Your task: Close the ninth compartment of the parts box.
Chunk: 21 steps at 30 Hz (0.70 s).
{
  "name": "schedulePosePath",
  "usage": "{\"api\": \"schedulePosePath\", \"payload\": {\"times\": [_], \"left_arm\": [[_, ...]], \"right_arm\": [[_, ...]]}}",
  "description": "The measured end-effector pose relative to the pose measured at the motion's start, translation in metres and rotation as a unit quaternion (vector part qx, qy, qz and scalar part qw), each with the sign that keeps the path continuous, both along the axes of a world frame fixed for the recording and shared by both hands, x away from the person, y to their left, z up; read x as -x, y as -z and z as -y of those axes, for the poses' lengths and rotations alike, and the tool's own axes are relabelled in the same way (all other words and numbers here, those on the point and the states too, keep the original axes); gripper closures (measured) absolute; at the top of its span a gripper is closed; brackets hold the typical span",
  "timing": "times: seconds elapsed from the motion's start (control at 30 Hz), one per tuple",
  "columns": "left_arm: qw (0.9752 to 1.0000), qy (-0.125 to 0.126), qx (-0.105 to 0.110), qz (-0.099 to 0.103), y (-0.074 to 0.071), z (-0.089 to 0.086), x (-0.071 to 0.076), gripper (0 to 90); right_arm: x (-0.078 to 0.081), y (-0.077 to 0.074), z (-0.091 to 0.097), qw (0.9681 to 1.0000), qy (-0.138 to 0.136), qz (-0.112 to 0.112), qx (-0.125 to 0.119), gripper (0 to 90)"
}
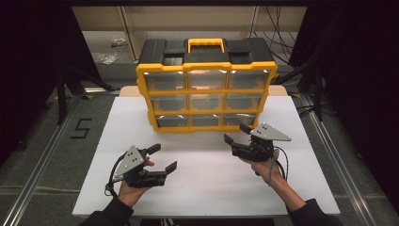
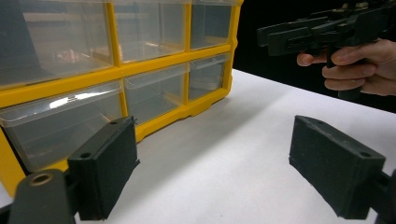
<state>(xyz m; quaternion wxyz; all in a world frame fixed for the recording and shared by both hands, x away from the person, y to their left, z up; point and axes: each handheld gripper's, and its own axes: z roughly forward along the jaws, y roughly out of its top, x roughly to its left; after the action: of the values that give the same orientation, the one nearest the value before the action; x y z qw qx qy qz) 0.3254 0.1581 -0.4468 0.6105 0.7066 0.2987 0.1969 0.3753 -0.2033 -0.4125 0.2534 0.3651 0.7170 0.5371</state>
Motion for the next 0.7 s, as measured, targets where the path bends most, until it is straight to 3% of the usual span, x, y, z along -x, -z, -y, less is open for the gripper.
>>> {"api": "schedulePosePath", "payload": {"times": [0.7], "left_arm": [[1.0, -0.001, 0.001, 0.0, 0.0, 0.0, -0.001, 14.6]], "right_arm": [[0.019, 0.003, 0.005, 0.9998, -0.01, 0.014, -0.008, 25.0]]}}
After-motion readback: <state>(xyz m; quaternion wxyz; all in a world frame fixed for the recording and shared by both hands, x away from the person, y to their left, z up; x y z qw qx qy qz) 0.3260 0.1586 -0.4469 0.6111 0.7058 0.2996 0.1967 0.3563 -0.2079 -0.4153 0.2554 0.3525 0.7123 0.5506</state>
